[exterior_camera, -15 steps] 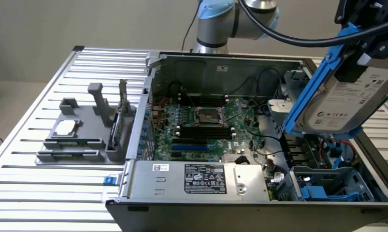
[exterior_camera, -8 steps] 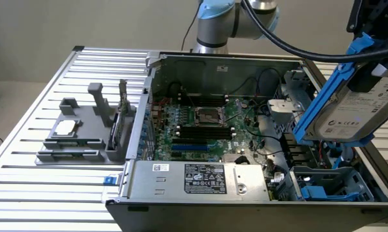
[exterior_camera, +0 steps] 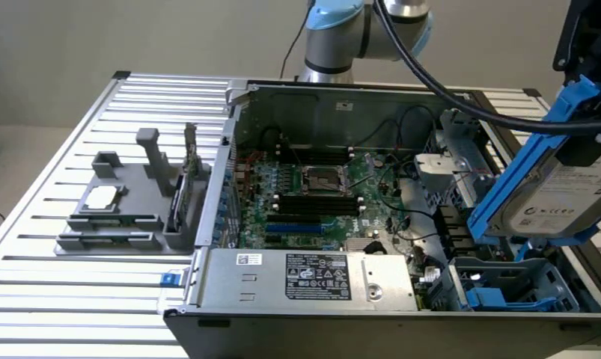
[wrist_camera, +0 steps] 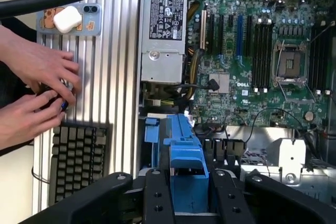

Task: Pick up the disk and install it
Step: 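Pick up the disk, then insert the disk into the insertion slot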

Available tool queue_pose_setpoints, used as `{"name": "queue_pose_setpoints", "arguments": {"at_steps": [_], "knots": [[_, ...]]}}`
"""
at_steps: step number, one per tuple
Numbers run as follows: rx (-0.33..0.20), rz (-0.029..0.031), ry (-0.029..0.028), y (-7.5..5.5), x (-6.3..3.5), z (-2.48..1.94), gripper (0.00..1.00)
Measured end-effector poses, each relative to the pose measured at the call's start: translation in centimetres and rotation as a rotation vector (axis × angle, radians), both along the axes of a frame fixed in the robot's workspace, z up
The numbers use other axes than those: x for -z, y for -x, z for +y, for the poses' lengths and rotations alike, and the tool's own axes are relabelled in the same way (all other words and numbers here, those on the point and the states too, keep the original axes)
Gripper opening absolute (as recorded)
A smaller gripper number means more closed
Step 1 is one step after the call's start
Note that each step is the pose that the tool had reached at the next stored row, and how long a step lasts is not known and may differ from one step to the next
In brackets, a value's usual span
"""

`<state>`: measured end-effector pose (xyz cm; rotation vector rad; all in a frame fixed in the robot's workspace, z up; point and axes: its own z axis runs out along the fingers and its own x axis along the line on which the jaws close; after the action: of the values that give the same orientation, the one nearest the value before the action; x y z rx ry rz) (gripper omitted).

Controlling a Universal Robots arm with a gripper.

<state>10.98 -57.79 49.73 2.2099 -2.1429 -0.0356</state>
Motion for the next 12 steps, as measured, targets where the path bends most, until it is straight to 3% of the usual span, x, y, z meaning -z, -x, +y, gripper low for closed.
{"name": "queue_pose_setpoints", "arguments": {"at_steps": [4,9,12], "knots": [[0.0,-0.0084,-0.0001,-0.1,0.54,-0.7,0.32],[0.004,-0.0169,0.0,-0.3,1.29,-1.18,0.32],[0.008,-0.0191,0.0002,-0.3,1.84,-1.3,0.32]]}}
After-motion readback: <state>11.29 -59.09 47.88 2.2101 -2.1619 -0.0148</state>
